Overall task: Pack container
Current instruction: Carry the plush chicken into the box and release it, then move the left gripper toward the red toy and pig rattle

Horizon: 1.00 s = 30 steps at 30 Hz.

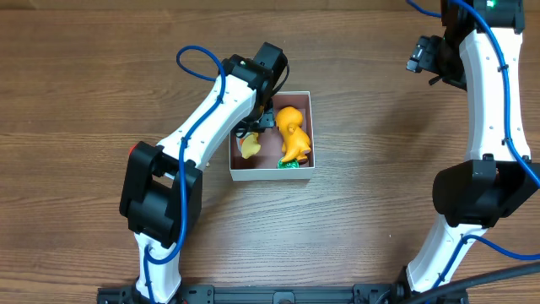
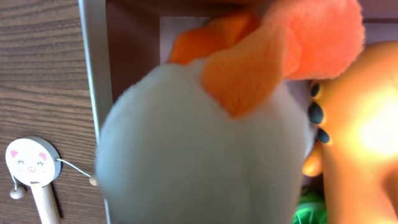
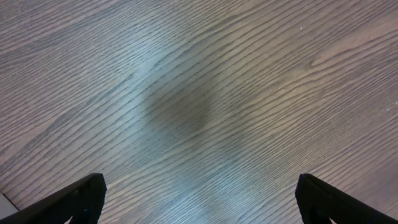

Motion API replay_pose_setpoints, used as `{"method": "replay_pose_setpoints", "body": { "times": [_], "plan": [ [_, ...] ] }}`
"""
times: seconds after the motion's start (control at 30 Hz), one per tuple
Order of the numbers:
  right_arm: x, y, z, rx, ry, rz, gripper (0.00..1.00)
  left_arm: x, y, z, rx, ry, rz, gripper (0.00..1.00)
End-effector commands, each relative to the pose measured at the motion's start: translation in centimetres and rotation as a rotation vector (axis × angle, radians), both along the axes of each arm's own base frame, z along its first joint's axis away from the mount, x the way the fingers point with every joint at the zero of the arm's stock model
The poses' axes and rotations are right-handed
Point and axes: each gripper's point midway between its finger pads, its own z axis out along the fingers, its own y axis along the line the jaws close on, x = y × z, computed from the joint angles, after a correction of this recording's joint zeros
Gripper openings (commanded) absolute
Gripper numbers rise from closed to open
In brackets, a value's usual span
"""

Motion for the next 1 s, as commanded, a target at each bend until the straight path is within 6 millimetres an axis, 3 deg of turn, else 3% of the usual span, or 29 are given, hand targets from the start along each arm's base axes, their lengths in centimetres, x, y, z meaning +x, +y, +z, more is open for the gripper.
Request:
{"method": "replay_pose_setpoints", "body": {
  "times": [0.0,0.13,0.2,0.33,0.57,0.67,0.97],
  "plan": [
    [0.3,-0.3,1.0,-0.012,-0.031,-0.006,1.0,0.1,0.4,-0.6,0.034,-0.005,-0.005,0.33],
    [0.3,-0.3,1.0,-0.012,-0.031,-0.006,1.0,0.2,0.3,-0.6,0.032,-0.009,-0.005,0.43],
    [0.3,-0.3,1.0,-0.012,-0.031,-0.006,1.0,0.2,0.3,-0.6,0.032,-0.009,-0.006,0.61],
    [0.2,-0.3,1.0,-0.012,-0.031,-0.006,1.0,0.2,0.3,-0.6,0.032,-0.009,-0.006,0.75],
    [0.3,-0.3,1.0,-0.012,-0.031,-0.006,1.0,0.3,0.3,-0.6,0.032,-0.011,-0.01,0.76],
    [0.2,-0.3,1.0,-0.012,-0.031,-0.006,1.0,0.8,0.7,-0.4,0.057,-0.036,-0.019,0.72],
    [0.3,-0.3,1.0,-0.012,-0.031,-0.006,1.0,2.4,-0.6,4.0,0.021,-0.097,-0.131,0.58]
  ]
}}
